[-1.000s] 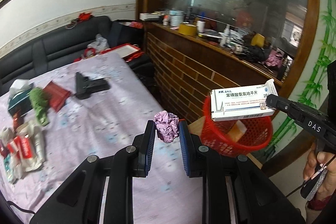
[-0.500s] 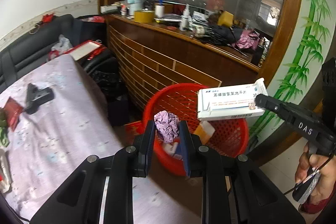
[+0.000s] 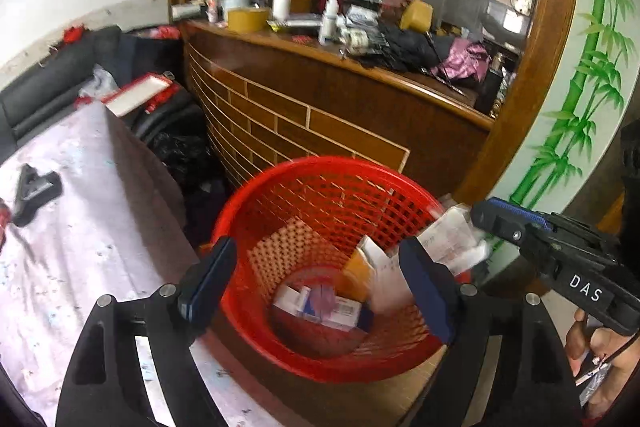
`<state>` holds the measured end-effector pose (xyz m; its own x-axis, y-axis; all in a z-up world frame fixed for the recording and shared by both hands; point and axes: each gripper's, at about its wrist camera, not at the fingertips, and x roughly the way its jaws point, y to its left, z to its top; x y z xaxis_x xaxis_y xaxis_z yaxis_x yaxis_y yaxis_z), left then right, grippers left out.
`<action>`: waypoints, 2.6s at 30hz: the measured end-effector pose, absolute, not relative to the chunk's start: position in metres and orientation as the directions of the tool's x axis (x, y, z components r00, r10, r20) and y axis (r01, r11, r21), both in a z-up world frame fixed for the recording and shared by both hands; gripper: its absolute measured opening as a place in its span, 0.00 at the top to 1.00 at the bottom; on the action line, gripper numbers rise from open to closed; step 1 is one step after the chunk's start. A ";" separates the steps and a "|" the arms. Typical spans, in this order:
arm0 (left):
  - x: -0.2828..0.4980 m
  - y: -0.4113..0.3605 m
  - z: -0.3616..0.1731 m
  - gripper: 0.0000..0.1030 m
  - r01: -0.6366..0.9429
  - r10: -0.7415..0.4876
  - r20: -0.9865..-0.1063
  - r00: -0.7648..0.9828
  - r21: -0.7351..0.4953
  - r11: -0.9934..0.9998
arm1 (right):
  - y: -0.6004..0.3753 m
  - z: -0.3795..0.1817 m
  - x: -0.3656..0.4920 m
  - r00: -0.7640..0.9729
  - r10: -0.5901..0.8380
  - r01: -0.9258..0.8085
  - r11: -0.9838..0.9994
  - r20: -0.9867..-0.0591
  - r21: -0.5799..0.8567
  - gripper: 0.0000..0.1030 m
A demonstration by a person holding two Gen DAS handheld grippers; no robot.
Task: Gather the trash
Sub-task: 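Move both open tools back over the bed toward the remaining trash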
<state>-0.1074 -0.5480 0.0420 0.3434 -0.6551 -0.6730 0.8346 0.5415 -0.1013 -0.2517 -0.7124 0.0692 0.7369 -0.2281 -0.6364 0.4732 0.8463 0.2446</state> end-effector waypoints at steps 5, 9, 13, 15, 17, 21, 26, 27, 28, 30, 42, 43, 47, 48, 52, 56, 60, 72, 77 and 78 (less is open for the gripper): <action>-0.099 -0.525 0.047 0.18 0.809 -0.632 -0.671 0.387 -0.082 0.582 | -0.708 0.068 -0.249 0.742 -0.226 0.473 0.843 -0.631 0.255 0.54; -0.096 -0.492 0.049 0.13 0.772 -0.616 -0.647 0.449 -0.065 0.632 | -0.695 0.074 -0.247 0.762 -0.232 0.462 0.849 -0.604 0.256 0.24; -0.092 -0.447 0.049 0.12 0.717 -0.567 -0.625 0.537 -0.017 0.697 | -0.673 0.080 -0.242 0.783 -0.246 0.444 0.864 -0.571 0.237 0.15; -0.088 -0.424 0.050 0.12 0.685 -0.547 -0.619 0.564 -0.019 0.728 | -0.661 0.082 -0.236 0.798 -0.232 0.422 0.874 -0.557 0.241 0.11; -0.084 -0.403 0.053 0.12 0.658 -0.527 -0.617 0.585 -0.021 0.753 | -0.646 0.083 -0.229 0.811 -0.213 0.397 0.885 -0.545 0.245 0.09; -0.078 -0.362 0.064 0.12 0.593 -0.486 -0.588 0.647 -0.013 0.805 | -0.614 0.082 -0.210 0.826 -0.156 0.333 0.911 -0.542 0.244 0.05; -0.076 -0.314 0.071 0.10 0.524 -0.444 -0.567 0.694 -0.026 0.852 | -0.576 0.084 -0.196 0.838 -0.115 0.272 0.935 -0.533 0.226 0.00; -0.077 -0.305 0.071 0.10 0.511 -0.435 -0.562 0.703 -0.025 0.859 | -0.570 0.083 -0.194 0.839 -0.109 0.264 0.938 -0.532 0.225 0.00; -0.078 -0.298 0.071 0.10 0.501 -0.426 -0.559 0.711 -0.022 0.865 | -0.562 0.084 -0.190 0.841 -0.097 0.250 0.942 -0.532 0.223 0.00; -0.079 -0.283 0.070 0.10 0.474 -0.400 -0.558 0.728 -0.012 0.880 | -0.547 0.085 -0.187 0.845 -0.081 0.227 0.949 -0.529 0.217 0.00; -0.089 -0.194 0.063 0.10 0.341 -0.280 -0.558 0.781 0.005 0.940 | -0.458 0.094 -0.159 0.865 0.035 0.070 0.979 -0.501 0.189 0.00; -0.089 -0.186 0.064 0.10 0.331 -0.275 -0.559 0.782 -0.001 0.944 | -0.449 0.094 -0.156 0.863 0.050 0.053 0.981 -0.503 0.188 0.00; -0.087 -0.163 0.065 0.10 0.300 -0.255 -0.559 0.789 -0.012 0.954 | -0.421 0.093 -0.146 0.856 0.087 0.006 0.984 -0.509 0.178 0.00; -0.087 -0.157 0.064 0.10 0.294 -0.253 -0.561 0.789 -0.017 0.956 | -0.416 0.092 -0.143 0.854 0.095 -0.004 0.984 -0.511 0.177 0.00; -0.083 -0.143 0.065 0.10 0.286 -0.256 -0.566 0.784 -0.038 0.957 | -0.397 0.090 -0.134 0.847 0.121 -0.036 0.984 -0.518 0.172 0.00; -0.077 -0.135 0.065 0.10 0.296 -0.269 -0.567 0.778 -0.047 0.954 | -0.383 0.090 -0.126 0.841 0.130 -0.051 0.985 -0.525 0.164 0.00; -0.069 -0.129 0.062 0.10 0.312 -0.282 -0.576 0.767 -0.049 0.949 | -0.371 0.091 -0.117 0.838 0.136 -0.063 0.986 -0.528 0.153 0.00; -0.015 -0.075 0.042 0.10 0.284 -0.248 -0.634 0.733 -0.047 0.958 | -0.327 0.071 -0.064 0.770 0.220 -0.157 0.975 -0.598 0.157 0.04; 0.017 -0.047 0.034 0.13 0.237 -0.202 -0.658 0.726 -0.037 0.971 | -0.305 0.058 -0.036 0.726 0.252 -0.199 0.968 -0.640 0.155 0.13; 0.023 -0.043 0.032 0.16 0.233 -0.203 -0.664 0.720 -0.045 0.971 | -0.301 0.055 -0.030 0.717 0.261 -0.207 0.965 -0.647 0.160 0.16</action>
<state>0.0235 -0.0430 0.0316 0.7196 -0.2033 -0.6639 0.2328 0.9715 -0.0450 -0.0305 -0.3014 0.0553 0.7166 0.2607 -0.6469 -0.2065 0.9652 0.1602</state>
